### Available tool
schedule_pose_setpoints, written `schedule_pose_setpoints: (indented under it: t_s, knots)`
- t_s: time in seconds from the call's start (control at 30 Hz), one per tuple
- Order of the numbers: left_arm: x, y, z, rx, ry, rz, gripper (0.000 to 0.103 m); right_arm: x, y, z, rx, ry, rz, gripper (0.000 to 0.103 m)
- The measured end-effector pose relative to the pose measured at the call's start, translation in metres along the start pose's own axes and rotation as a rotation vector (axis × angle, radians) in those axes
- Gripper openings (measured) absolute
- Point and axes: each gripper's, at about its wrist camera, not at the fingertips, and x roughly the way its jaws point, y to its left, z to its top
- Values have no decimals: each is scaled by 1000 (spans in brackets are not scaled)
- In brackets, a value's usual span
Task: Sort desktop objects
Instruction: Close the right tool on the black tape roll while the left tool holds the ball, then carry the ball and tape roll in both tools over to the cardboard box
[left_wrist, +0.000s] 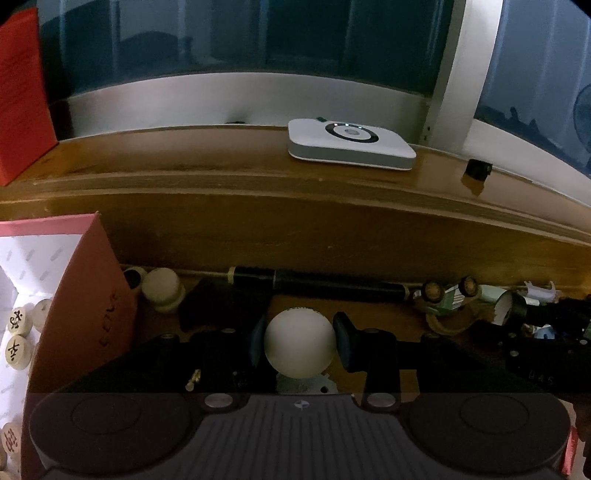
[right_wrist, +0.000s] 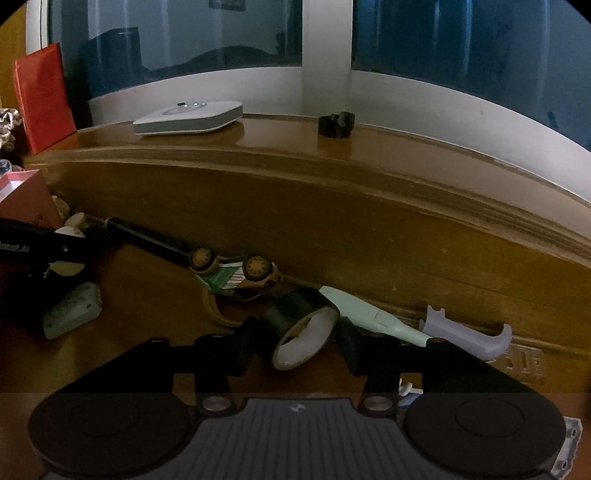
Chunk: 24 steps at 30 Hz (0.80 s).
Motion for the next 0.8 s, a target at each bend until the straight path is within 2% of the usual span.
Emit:
schedule_pose_setpoints:
  t_s: [0.47,0.8]
  knots:
    - [-8,-6,3,11,-18,-14,40,-24,0,7,6,-48,-20,48]
    - [-29,-22,4,43,-58,-45,40,-53,3,9,11,-100,-43,48]
